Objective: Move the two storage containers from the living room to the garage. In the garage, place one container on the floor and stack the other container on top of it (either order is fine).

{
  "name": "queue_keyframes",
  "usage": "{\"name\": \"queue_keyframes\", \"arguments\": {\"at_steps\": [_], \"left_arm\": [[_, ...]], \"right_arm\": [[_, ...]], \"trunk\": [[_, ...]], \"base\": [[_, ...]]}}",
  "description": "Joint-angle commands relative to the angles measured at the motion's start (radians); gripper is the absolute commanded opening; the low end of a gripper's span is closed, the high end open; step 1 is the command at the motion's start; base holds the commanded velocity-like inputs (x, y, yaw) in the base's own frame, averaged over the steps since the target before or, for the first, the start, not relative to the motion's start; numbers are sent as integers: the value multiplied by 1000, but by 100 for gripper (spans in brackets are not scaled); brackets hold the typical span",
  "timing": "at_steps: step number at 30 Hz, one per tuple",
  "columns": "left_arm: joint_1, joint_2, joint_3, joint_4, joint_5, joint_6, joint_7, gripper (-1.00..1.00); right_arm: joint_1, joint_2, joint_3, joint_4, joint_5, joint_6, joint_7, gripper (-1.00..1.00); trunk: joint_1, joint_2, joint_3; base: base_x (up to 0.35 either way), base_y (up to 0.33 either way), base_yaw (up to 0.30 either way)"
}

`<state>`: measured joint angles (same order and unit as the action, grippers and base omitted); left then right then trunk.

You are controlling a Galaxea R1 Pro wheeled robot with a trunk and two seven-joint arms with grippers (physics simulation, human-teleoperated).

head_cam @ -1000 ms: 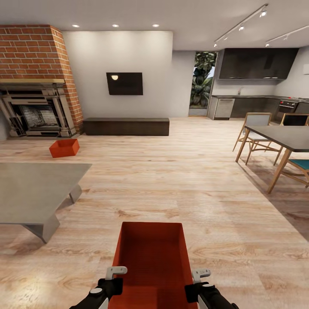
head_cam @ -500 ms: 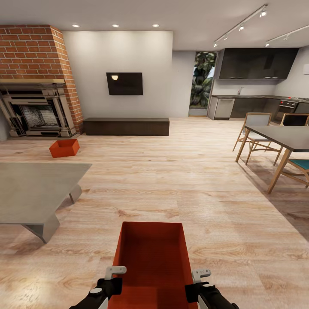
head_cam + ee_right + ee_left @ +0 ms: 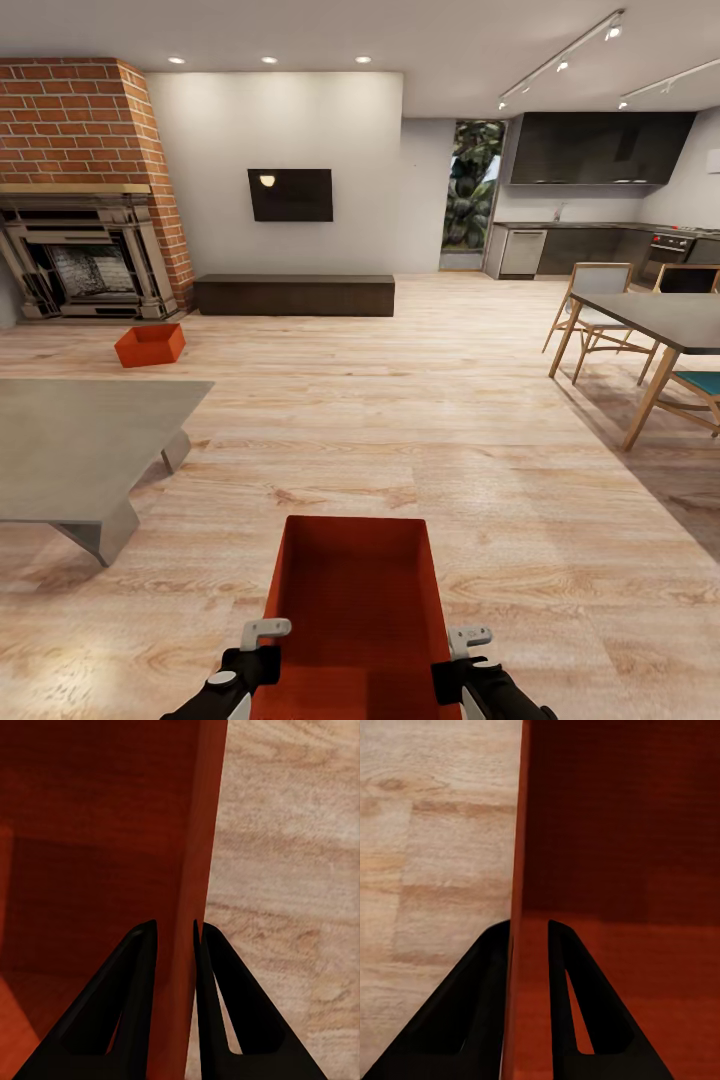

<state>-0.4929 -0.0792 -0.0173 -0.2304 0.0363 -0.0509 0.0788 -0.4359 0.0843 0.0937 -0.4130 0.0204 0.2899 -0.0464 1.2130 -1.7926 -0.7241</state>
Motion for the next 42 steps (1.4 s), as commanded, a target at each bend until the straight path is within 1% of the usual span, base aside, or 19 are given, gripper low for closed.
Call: {"name": "queue_keyframes", "arguments": {"at_steps": [1,5,12,17,28,42], "left_arm": [[-1,-4,-13,0,7,-4,-2,-100],[-1,-4,-13,1,7,-7,-2,-100],[-1,-4,-13,1,7,-8,-2,-100],[-1,-4,-13,1,7,-9,-2,-100],[-1,-4,-13,0,7,-9,-2,-100],[-1,-4,-13,0,7,-9,-2,-100]], "right_arm": [[0,0,13,-1,-8,7,0,-100],[0,1,13,-1,-9,7,1,-100],[0,0,13,0,-10,8,2,-100],[0,-6,13,-1,-10,8,2,-100],[0,-8,12,-1,-10,8,2,-100],[0,-9,12,-1,-10,8,29,-100]], "trunk": [[0,0,-1],[0,0,-1],[0,0,-1],[0,0,-1],[0,0,-1],[0,0,-1]], "base": [[0,0,-8],[0,0,-128],[0,0,-257],[0,0,-260],[0,0,-79],[0,0,-265]]}}
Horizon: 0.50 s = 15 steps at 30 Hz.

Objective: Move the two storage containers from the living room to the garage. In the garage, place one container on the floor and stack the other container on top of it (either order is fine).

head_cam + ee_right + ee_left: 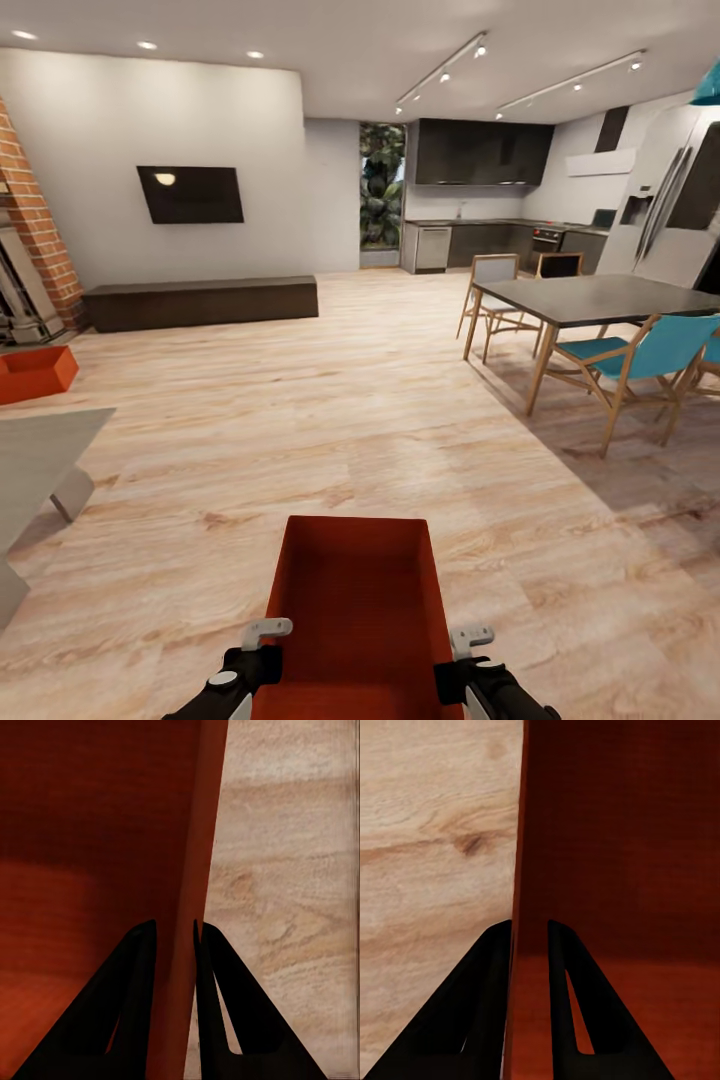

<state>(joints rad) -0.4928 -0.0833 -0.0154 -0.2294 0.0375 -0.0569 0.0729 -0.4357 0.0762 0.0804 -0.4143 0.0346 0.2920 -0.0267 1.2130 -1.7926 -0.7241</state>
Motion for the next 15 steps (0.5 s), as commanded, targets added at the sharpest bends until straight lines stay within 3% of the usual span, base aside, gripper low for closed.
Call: {"name": "queue_keyframes", "arguments": {"at_steps": [1,8,15], "left_arm": [[-1,0,-15,-1,5,-3,4,-100],[-1,0,-15,-1,5,-3,4,-100],[-1,0,-15,0,5,-3,4,-100]], "right_arm": [[0,-1,26,0,-24,6,10,-100],[0,-1,25,-1,-24,6,10,-100],[0,-1,25,-1,-24,6,11,-100]], "trunk": [[0,0,-1],[0,0,-1],[0,0,-1]], "base": [[0,0,-285],[0,0,-266],[0,0,-84]]}}
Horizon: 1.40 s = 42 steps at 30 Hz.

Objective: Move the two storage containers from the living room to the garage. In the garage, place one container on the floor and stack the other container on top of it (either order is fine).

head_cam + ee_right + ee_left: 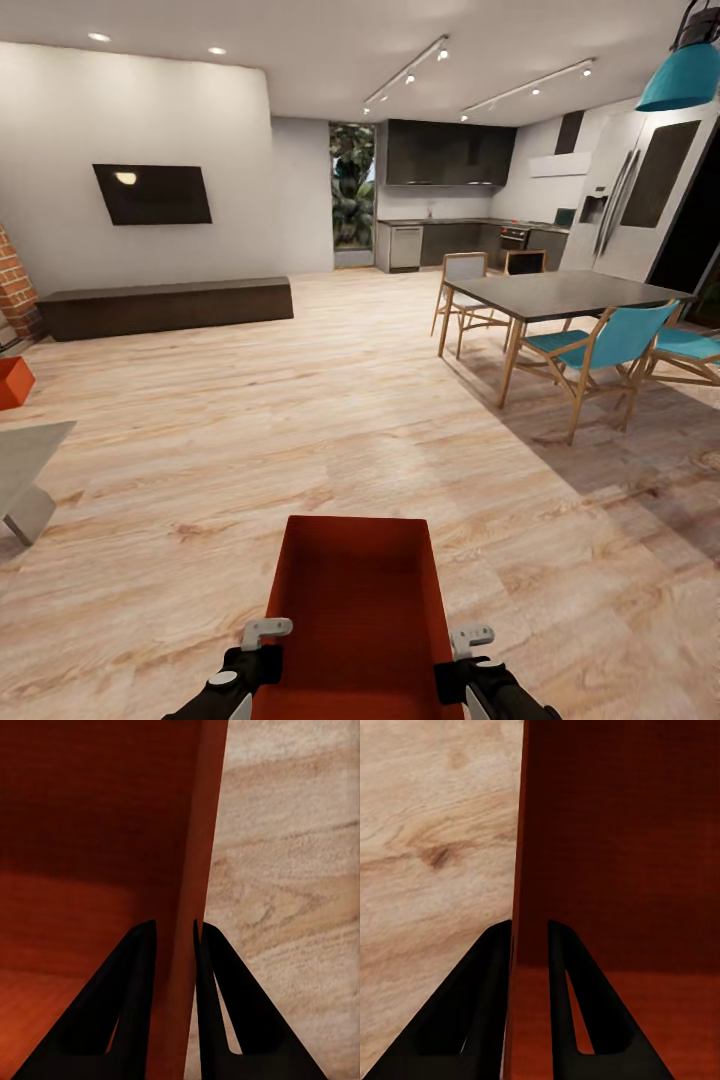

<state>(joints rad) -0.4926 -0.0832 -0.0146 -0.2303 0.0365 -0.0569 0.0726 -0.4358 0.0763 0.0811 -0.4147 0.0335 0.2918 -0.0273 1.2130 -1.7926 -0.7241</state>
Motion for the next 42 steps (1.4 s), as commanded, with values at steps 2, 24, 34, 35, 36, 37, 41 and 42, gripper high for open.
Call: {"name": "queue_keyframes", "arguments": {"at_steps": [2,24,34,35,36,37,41,42], "left_arm": [[-1,0,-16,0,6,-3,4,-100],[-1,0,-16,0,6,-3,4,-100],[-1,0,-16,0,5,-4,4,-100],[-1,0,-16,0,5,-4,4,-100],[-1,0,-16,0,5,-4,4,-100],[-1,0,-16,0,5,-4,4,-100],[-1,0,-17,0,5,-4,4,-100],[-1,0,-16,0,5,-4,4,-100]], "right_arm": [[0,-1,25,-1,-23,6,12,-100],[0,-1,25,1,-23,6,12,-100],[0,-18,25,-1,-24,4,12,-100],[0,-19,25,-1,-24,4,12,-100],[0,-20,25,-1,-24,4,12,-100],[0,-21,25,-1,-25,4,12,-100],[0,-23,24,-1,-26,4,12,-100],[0,-23,24,-1,-26,5,12,-100]], "trunk": [[0,0,-1],[0,0,-1],[0,0,-1],[0,0,-1],[0,0,-1],[0,0,-1],[0,0,-1],[0,0,-1]], "base": [[0,0,-19],[0,0,-235],[0,0,-123],[0,0,-16],[0,0,-13],[0,0,-8],[0,0,-6],[0,0,-31]]}}
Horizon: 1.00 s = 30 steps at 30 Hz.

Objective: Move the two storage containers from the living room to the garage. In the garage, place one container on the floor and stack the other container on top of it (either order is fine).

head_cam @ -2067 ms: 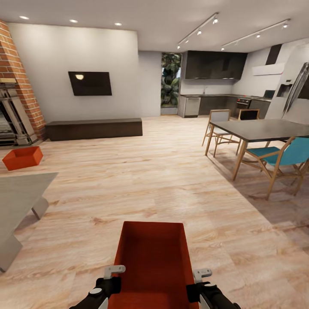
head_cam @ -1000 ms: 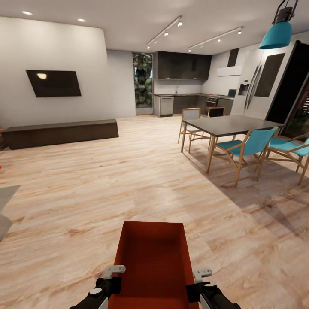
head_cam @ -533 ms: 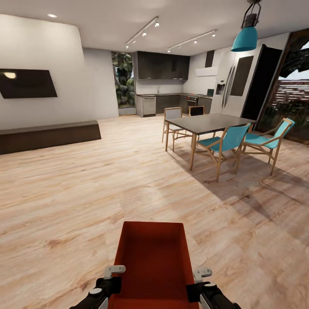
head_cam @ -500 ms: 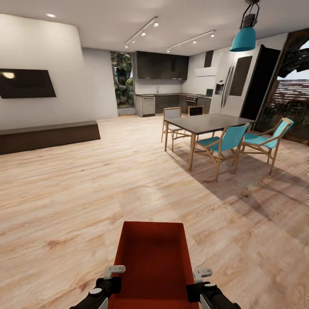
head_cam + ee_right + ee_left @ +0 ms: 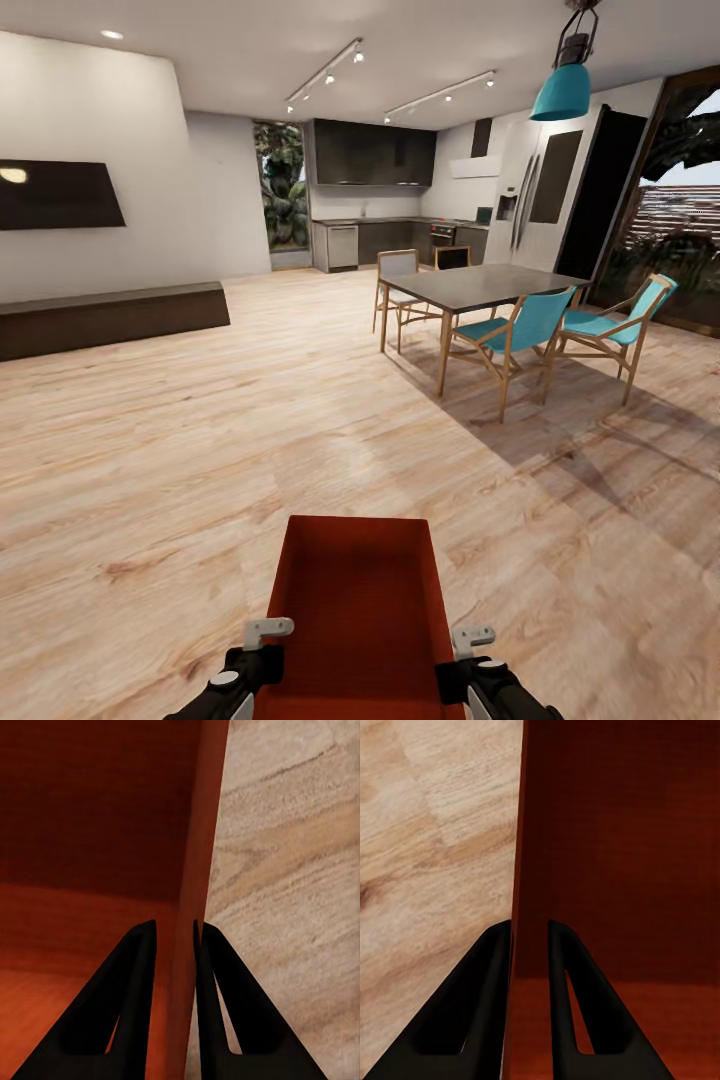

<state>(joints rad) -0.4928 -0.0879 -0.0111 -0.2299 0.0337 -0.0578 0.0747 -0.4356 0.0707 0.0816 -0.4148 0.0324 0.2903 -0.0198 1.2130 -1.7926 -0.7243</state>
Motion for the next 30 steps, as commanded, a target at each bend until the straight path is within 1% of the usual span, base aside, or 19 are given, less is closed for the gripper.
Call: {"name": "queue_keyframes", "arguments": {"at_steps": [1,8,30], "left_arm": [[-1,5,-20,0,8,-3,2,-100],[-1,5,-20,0,8,-3,2,-100],[-1,5,-21,0,8,-4,2,-100]], "right_arm": [[0,-17,24,-1,-26,6,4,-100],[0,-17,26,1,-28,7,5,-100],[0,-17,26,1,-28,7,6,-100]], "trunk": [[0,0,-1],[0,0,-1],[0,0,-1]], "base": [[0,0,-67],[0,0,-221],[0,0,-283]]}}
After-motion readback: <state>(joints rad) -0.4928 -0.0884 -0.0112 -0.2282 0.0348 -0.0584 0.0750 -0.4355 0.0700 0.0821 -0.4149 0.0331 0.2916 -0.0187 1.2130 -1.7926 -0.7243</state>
